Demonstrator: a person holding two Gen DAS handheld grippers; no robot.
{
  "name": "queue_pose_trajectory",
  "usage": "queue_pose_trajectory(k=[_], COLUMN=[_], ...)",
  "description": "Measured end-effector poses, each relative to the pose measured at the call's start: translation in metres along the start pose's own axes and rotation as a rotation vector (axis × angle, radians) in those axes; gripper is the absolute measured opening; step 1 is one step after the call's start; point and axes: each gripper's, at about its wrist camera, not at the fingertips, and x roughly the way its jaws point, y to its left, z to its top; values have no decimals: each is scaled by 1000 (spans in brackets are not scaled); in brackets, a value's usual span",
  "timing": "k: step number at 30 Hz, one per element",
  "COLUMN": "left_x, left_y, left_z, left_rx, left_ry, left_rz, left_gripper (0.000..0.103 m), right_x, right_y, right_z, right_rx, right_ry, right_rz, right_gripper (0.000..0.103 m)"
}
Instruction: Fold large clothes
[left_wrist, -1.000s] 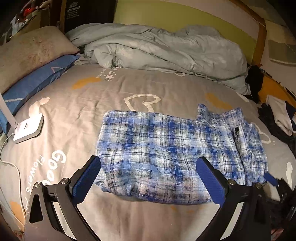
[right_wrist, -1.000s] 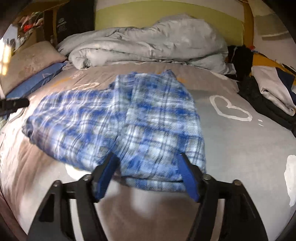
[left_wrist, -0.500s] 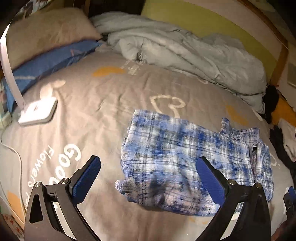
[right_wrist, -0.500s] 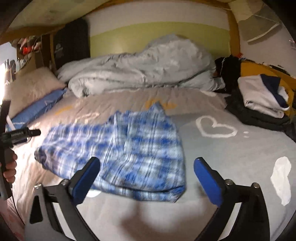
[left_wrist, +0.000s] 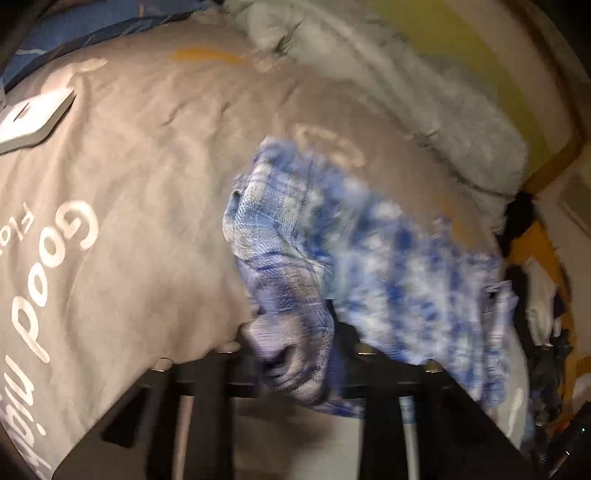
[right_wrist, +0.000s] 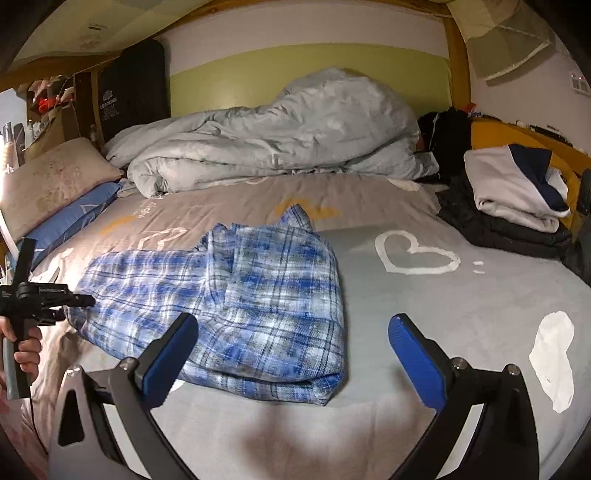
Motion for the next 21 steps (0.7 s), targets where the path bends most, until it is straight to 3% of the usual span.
queue_pose_trajectory(k=[2, 6, 10, 14, 17, 21], left_x=[-19, -64, -95, -92, -71, -29], left_y=[-16, -75, -146, -215, -262, -304], left_z=[-1, -10, -28, -47, -63, -91], left_rx=[69, 300, 490, 588, 686, 755], left_ry=[-77, -239, -314, -305, -298, -212], left_rz=[-27, -66, -92, -94, -46, -35], left_gripper=[16, 15, 15, 15, 15, 15], right_x=[7, 24, 21, 8, -3, -23], right_y=[-4, -14, -29, -42, -52, -72], right_z=[-2, -7, -4, 4, 10, 19], right_rx=[16, 53, 114, 154, 180, 219], right_ry=[30, 113, 119, 92, 70, 29], right_rz=[-11, -70, -70, -68, -78, -113], right_gripper=[103, 103, 103, 103, 103, 103])
